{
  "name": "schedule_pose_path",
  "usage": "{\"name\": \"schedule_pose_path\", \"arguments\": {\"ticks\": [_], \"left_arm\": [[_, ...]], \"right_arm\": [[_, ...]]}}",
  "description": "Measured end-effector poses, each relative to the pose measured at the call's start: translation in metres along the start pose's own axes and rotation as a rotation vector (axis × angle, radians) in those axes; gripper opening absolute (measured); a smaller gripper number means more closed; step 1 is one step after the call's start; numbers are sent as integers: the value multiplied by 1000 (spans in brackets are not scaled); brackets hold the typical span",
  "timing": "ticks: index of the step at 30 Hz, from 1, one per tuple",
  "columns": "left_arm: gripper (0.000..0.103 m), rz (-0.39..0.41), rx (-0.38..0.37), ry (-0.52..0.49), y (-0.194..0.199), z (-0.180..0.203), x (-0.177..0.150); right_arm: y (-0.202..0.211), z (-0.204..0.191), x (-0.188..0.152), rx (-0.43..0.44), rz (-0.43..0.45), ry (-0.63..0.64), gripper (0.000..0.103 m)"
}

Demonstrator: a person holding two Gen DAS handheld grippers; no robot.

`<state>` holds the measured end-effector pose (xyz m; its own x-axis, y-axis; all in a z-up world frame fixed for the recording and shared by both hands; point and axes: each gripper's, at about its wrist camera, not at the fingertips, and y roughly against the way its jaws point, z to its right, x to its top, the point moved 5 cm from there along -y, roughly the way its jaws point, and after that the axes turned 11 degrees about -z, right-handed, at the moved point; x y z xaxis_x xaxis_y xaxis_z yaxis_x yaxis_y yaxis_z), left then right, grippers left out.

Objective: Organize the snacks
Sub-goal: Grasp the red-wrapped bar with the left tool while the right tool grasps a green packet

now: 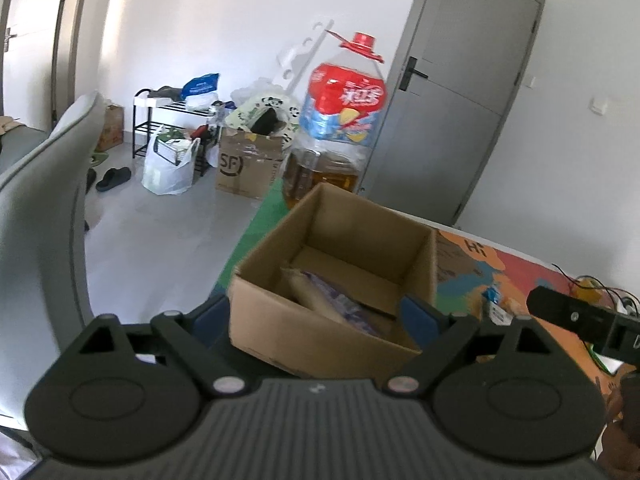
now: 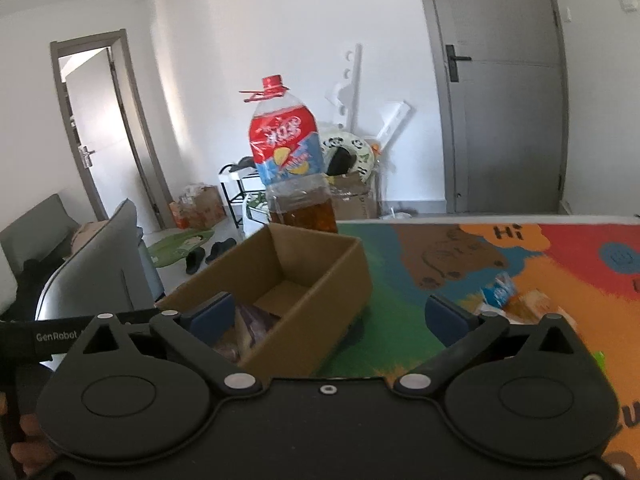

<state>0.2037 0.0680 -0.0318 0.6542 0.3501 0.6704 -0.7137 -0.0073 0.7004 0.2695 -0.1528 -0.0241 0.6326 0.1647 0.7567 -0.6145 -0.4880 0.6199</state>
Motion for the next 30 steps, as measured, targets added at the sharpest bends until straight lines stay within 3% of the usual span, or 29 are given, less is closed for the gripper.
{"name": "schedule_pose_path", "arguments": {"ticks": [22,30], "left_arm": [[92,-33,-101,-98,2,95,-56],[91,-27,-134,-130,-12,131,-75]], "right_arm": [[54,90,-54,-100,24,-110,103],[52,128,-68,-122,11,-96,94]]}}
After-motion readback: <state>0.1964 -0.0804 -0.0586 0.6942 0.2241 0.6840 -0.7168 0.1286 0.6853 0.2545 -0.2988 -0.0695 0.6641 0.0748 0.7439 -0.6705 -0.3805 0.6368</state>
